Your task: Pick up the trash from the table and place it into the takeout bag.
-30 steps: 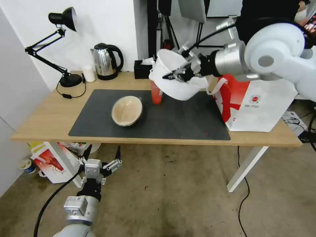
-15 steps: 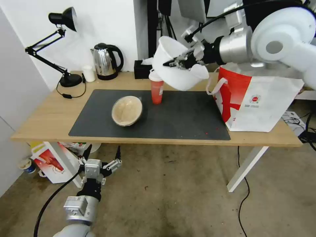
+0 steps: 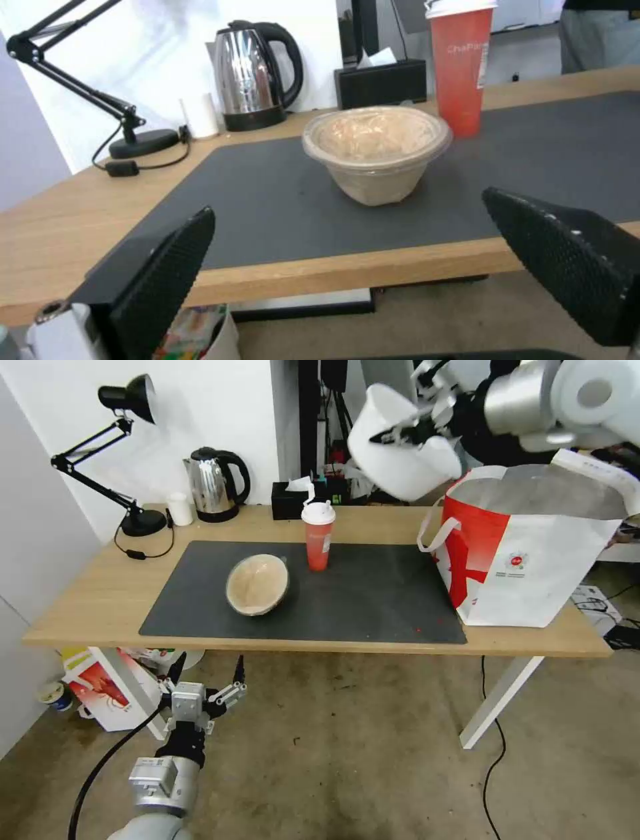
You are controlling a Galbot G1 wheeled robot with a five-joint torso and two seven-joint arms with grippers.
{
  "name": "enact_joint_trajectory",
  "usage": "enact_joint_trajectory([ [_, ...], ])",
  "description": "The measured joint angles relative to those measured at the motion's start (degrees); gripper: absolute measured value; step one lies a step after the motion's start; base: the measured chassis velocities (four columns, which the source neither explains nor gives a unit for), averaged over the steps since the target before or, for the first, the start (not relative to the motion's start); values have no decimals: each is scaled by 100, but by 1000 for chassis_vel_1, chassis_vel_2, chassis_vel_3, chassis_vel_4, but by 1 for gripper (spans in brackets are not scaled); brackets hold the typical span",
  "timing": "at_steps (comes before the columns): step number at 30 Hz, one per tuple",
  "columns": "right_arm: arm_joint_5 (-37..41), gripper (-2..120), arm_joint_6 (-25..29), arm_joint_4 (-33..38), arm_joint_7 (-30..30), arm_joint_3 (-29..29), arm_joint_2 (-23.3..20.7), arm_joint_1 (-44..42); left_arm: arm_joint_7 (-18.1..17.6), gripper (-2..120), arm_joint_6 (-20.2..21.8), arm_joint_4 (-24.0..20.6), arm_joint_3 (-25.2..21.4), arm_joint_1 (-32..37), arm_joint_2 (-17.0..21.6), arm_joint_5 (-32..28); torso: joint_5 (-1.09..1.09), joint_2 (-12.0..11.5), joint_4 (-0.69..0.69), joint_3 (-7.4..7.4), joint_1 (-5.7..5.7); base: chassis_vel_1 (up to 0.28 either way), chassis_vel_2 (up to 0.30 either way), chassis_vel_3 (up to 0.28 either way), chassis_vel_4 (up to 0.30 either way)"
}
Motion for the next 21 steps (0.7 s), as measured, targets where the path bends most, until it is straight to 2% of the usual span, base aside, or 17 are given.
enact_joint_trajectory([
  [14, -499, 0, 6, -788, -333, 70, -276, -144, 0, 100, 0, 0, 0, 0, 0, 0, 0, 0, 0, 0, 0, 0, 0, 0, 0],
  [21, -716, 0, 24, -1029, -405, 403, -540, -564, 0, 100, 0, 0, 0, 0, 0, 0, 0, 0, 0, 0, 0, 0, 0, 0, 0],
])
